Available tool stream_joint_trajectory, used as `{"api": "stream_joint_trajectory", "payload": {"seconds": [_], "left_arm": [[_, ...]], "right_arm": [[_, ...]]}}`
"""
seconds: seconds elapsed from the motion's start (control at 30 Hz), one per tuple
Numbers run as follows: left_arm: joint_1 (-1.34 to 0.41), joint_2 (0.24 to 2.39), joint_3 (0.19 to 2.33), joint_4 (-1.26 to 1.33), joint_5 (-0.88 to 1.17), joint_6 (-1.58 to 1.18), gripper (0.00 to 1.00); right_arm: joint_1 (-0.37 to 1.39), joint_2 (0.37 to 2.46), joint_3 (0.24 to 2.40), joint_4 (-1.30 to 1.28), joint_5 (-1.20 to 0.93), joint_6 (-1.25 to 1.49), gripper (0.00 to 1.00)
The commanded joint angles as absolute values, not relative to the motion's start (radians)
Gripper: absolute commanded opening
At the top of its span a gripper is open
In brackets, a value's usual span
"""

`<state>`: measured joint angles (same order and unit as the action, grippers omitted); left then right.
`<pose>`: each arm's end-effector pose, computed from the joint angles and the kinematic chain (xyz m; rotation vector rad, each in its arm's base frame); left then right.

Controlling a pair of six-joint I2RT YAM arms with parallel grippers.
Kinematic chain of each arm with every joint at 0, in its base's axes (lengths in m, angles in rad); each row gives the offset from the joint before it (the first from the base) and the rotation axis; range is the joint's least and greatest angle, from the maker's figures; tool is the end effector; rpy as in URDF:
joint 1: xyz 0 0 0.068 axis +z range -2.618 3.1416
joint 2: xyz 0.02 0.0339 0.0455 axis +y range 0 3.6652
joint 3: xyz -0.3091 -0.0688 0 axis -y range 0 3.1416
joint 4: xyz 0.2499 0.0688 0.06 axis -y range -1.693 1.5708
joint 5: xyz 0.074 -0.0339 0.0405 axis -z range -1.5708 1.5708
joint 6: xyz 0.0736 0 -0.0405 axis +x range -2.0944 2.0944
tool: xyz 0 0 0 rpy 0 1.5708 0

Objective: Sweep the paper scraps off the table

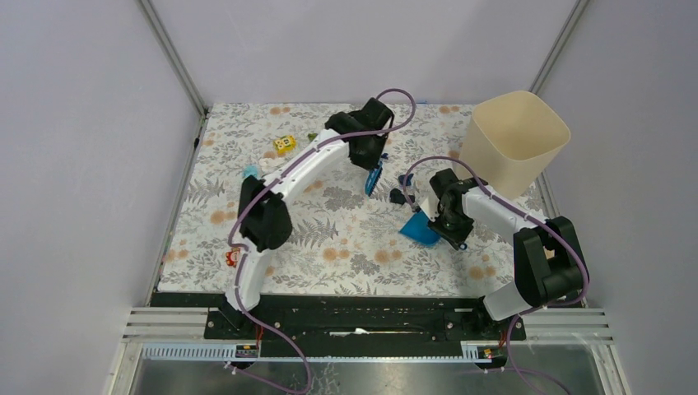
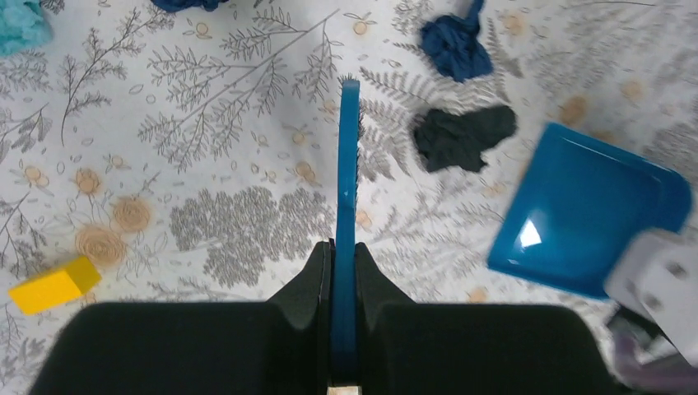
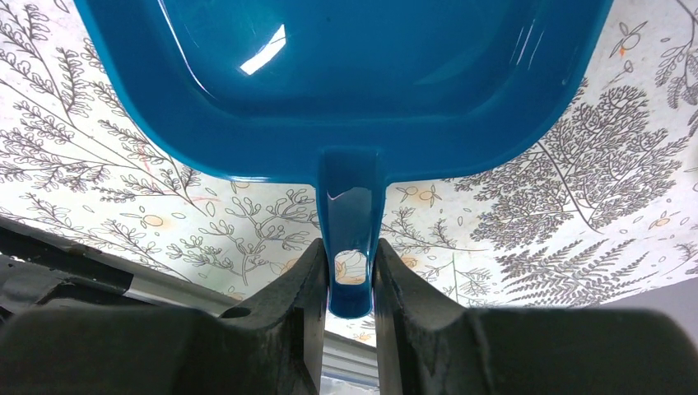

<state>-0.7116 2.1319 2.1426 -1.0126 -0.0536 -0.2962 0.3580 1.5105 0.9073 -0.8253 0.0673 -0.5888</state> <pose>0.3912 -0.3321 0.3136 0.5165 2.5498 -0.3062 0.2472 0.0872 0.1837 -1.3638 2.6782 -0.1252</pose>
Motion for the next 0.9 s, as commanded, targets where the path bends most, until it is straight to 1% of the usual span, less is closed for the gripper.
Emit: {"api": "stream_joint_trajectory", "payload": {"seconds": [0.0,0.1,0.23,0.37,0.5,0.57,0.7,0.8,0.87], "left_arm": [[-0.714,2.247,2.256,-1.023,-0.132,-0.232,0.00],[-0.713,2.285,2.245,-0.973,-0.019,-0.229,0.00],[-0.713,2.294,2.186,-0.891,0.241,-0.273,0.00],[-0.746,2.237,2.059,-0.779,0.463,-0.326,0.00],[-0.792,2.145,1.983,-0.749,0.536,-0.343,0.00],[-0.795,2.086,1.946,-0.743,0.540,-0.357,0.00],[-0.793,1.960,1.884,-0.722,0.463,-0.351,0.00],[-0.792,1.928,1.914,-0.771,0.327,-0.320,0.00],[-0.788,1.959,1.973,-0.835,0.198,-0.289,0.00]], "right_arm": [[0.366,1.505,0.906,-0.844,0.104,-0.542,0.01],[0.366,1.507,0.923,-0.850,0.066,-0.531,0.02],[0.364,1.523,0.942,-0.852,0.033,-0.526,0.02],[0.365,1.548,0.940,-0.838,0.030,-0.519,0.00],[0.365,1.551,0.911,-0.806,0.040,-0.518,0.00],[0.364,1.544,0.898,-0.797,0.041,-0.518,0.00],[0.360,1.504,0.874,-0.777,0.032,-0.517,0.00],[0.359,1.495,0.866,-0.778,0.042,-0.517,0.00],[0.356,1.487,0.861,-0.776,0.039,-0.513,0.00]]}}
